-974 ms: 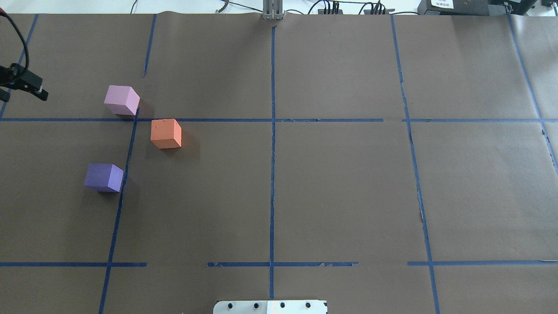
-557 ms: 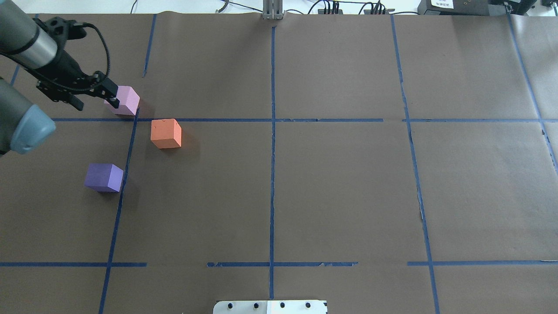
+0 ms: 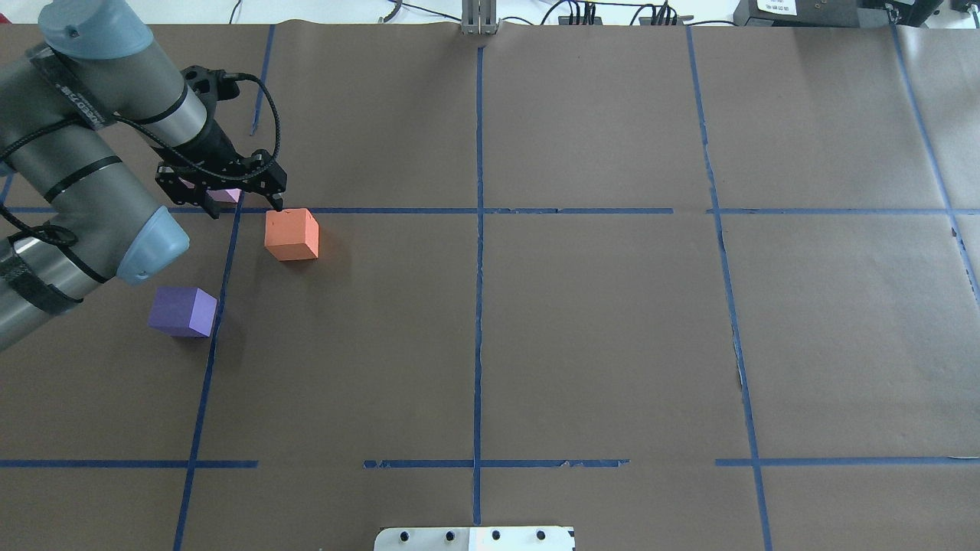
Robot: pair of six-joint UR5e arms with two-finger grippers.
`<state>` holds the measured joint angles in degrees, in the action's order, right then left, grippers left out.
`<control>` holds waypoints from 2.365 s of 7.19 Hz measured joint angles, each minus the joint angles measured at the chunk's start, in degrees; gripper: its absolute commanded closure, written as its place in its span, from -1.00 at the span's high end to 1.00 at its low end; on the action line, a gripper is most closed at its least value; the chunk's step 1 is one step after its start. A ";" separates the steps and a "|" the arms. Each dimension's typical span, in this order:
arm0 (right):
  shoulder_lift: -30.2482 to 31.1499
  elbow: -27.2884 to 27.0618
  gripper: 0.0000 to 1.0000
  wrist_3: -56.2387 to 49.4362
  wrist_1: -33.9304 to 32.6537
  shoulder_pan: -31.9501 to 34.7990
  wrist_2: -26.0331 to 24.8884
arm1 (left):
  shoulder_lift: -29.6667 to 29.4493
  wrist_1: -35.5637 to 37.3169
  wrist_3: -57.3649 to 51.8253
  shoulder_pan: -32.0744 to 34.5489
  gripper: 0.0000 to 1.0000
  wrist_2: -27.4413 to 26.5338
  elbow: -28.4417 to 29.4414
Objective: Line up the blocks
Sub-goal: 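Move the left gripper down over the orange cube, then close the left gripper on the orange cube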
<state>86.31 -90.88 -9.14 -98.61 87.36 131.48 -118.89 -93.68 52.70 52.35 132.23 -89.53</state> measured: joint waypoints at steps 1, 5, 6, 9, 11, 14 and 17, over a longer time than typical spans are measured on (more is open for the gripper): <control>0.00 0.00 1.00 0.00 0.00 0.00 0.00 | -0.93 -1.34 1.19 -0.54 0.98 -0.03 1.80; 0.00 0.00 1.00 0.00 0.00 0.00 0.00 | -2.40 -7.02 7.61 -3.03 0.98 -0.13 6.17; 0.00 0.00 1.00 0.00 0.00 0.00 0.00 | -2.33 -7.27 8.36 -3.36 0.98 -0.56 6.38; 0.00 0.00 1.00 0.00 0.00 0.00 0.00 | -2.35 -7.11 8.88 -4.50 0.98 -2.24 7.48; 0.00 0.00 1.00 0.00 0.00 0.00 0.00 | -2.53 -7.35 8.90 -5.16 0.95 -2.85 8.23; 0.00 0.00 1.00 -0.01 0.00 0.00 0.00 | -2.60 -10.39 9.01 -5.37 0.85 -2.93 10.25; 0.00 0.00 1.00 0.00 0.00 0.00 0.00 | -2.77 -12.18 9.08 -5.41 0.29 -2.96 11.33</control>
<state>86.31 -90.88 -9.14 -98.61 87.36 131.49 -121.66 -105.87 61.78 46.94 129.27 -78.21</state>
